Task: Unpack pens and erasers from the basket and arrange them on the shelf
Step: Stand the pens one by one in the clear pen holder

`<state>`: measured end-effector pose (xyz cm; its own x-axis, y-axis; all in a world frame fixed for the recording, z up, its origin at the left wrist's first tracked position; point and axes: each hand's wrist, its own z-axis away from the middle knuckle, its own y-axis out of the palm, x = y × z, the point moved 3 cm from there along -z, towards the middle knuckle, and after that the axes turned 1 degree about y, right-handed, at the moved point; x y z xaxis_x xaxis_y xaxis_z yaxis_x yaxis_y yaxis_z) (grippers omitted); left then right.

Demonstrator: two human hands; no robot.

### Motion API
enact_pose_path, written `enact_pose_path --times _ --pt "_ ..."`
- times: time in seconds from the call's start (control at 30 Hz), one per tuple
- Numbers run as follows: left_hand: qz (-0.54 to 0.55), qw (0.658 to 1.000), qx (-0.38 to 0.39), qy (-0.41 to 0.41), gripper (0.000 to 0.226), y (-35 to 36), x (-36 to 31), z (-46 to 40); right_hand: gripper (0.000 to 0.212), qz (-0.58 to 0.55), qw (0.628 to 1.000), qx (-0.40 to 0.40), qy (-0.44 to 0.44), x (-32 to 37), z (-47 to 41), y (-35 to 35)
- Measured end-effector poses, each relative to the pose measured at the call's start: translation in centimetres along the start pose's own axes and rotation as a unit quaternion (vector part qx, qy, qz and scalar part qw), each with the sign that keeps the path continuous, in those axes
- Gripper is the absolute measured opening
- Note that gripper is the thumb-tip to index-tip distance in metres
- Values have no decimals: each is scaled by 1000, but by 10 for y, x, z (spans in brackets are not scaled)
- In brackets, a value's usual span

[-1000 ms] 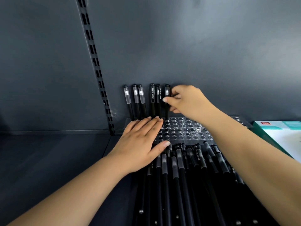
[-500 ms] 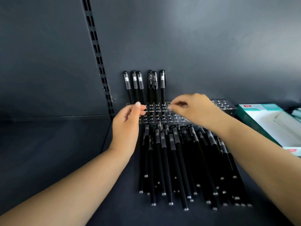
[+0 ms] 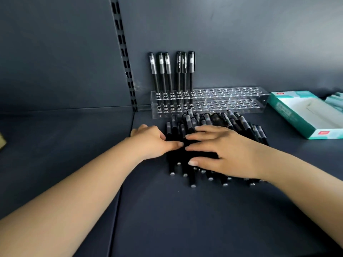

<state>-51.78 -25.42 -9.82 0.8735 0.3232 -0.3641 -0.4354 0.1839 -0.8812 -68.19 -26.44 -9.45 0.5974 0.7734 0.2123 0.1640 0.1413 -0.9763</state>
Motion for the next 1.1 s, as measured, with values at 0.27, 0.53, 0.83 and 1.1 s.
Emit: enact_pose_path --times 0.27,0.53,0.83,1.1 --pt "21 999 26 24 45 -1 11 -3 97 -3 999 -53 -6 0 4 8" --pt "-26 999 17 7 84 6 5 5 90 -21 997 -74 -16 -4 6 8" --pt "21 999 47 0 73 1 8 3 96 24 999 -35 -22 -2 9 10" --pt "-5 1000 26 -11 92 8 2 5 81 -33 994 -92 -45 -5 11 4"
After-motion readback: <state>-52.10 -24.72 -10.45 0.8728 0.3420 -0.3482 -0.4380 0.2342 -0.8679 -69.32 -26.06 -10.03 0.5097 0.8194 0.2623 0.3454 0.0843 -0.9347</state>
